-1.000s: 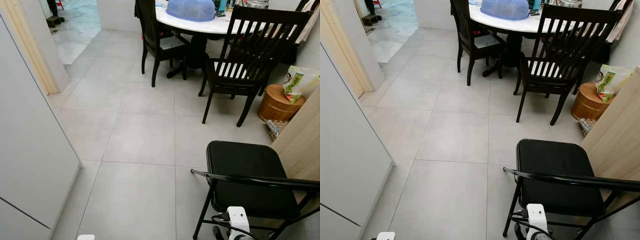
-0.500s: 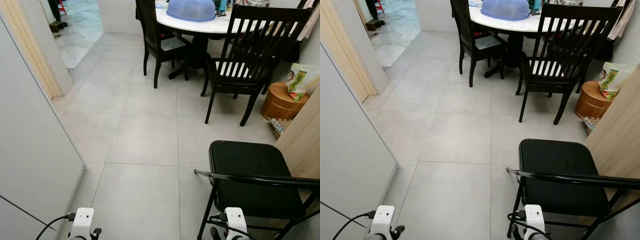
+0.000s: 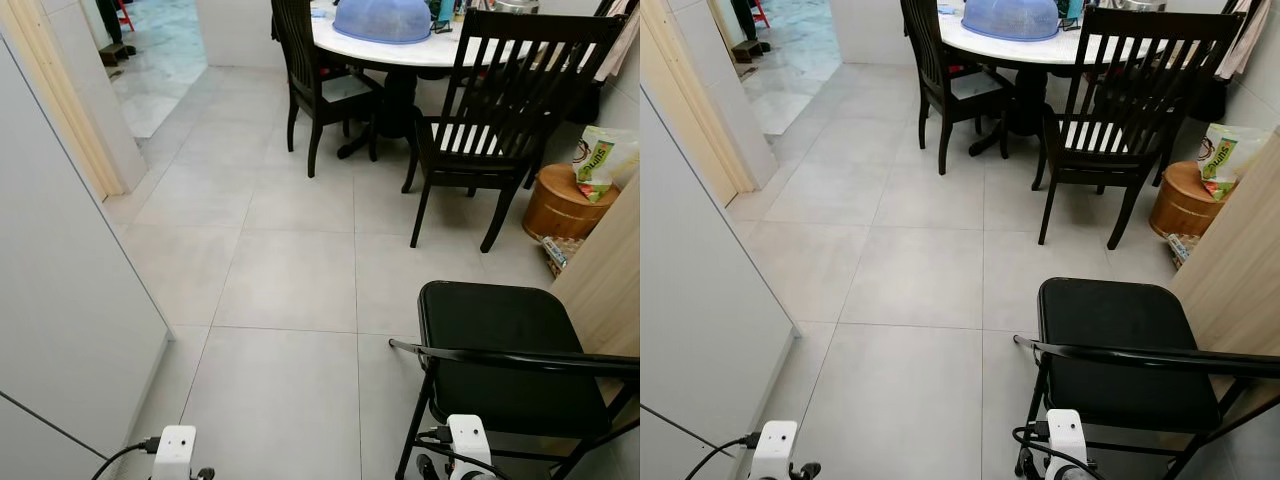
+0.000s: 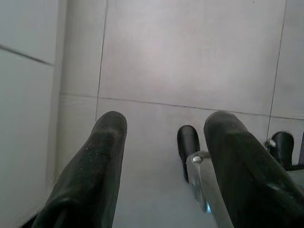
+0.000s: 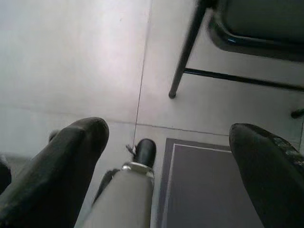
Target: Restocking fridge
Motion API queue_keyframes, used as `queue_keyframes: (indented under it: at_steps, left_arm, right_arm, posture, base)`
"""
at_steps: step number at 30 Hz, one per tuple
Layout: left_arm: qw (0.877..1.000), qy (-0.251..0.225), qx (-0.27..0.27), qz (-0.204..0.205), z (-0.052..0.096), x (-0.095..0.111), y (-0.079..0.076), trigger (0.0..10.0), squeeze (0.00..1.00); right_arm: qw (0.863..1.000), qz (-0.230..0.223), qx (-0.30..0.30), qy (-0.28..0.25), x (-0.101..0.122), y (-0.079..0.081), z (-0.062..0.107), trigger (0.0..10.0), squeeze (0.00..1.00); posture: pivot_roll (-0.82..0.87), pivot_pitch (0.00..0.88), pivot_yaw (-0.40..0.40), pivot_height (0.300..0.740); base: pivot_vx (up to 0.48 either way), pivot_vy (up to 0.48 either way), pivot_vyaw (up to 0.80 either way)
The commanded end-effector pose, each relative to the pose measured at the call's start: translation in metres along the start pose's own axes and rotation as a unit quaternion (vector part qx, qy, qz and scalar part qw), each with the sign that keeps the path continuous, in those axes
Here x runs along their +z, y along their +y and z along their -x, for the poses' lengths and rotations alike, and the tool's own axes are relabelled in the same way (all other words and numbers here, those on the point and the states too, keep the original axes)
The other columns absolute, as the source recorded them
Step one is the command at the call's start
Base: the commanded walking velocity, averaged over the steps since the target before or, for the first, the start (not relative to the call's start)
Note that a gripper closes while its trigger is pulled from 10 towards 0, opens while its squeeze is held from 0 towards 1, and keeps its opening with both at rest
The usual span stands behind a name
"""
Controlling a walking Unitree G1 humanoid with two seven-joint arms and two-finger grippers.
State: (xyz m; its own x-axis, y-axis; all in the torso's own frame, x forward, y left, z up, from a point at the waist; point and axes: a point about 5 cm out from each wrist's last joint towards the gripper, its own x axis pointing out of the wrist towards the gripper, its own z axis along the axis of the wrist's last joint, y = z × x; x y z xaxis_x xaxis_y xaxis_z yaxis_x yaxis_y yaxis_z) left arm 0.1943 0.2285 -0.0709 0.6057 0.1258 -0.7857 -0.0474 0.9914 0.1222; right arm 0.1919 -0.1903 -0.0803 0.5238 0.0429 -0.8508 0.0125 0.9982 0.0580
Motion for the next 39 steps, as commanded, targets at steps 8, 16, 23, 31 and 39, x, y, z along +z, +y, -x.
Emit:
queue_keyframes:
  at_steps: [8, 16, 23, 31, 39]
  left_arm:
    - [1.000, 0.010, 0.005, 0.006, 0.0019, -0.0082, 0.0047, 10.0, 0.00]
    - [1.000, 0.016, 0.007, 0.011, 0.0018, -0.0081, 0.0066, 10.0, 0.00]
    - [1.000, 0.020, 0.008, 0.019, 0.0021, -0.0101, 0.0065, 10.0, 0.00]
    - [1.000, 0.018, 0.008, 0.024, 0.0017, -0.0084, 0.0065, 10.0, 0.00]
    - [0.999, 0.017, 0.007, 0.030, 0.0015, -0.0077, 0.0056, 10.0, 0.00]
  right_arm:
    - [1.000, 0.007, 0.017, 0.002, 0.0034, 0.0055, -0.0010, 10.0, 0.00]
    - [1.000, 0.012, 0.020, 0.004, 0.0035, 0.0051, -0.0009, 10.0, 0.00]
    - [1.000, 0.014, 0.021, 0.004, 0.0040, 0.0041, -0.0007, 10.0, 0.00]
    - [1.000, 0.019, 0.024, 0.005, 0.0044, 0.0038, -0.0006, 10.0, 0.00]
    - [0.999, 0.024, 0.026, 0.007, 0.0045, 0.0036, -0.0006, 10.0, 0.00]
  posture:
    - [0.02, 0.000, 0.010, 0.740]
    - [0.02, 0.000, 0.006, 0.740]
    - [0.03, 0.000, -0.003, 0.740]
    - [0.03, 0.000, -0.006, 0.740]
    - [0.03, 0.000, -0.009, 0.740]
  base:
    - [0.000, 0.000, 0.80]
    - [0.000, 0.000, 0.80]
    - [0.000, 0.000, 0.80]
    - [0.000, 0.000, 0.80]
    - [0.000, 0.000, 0.80]
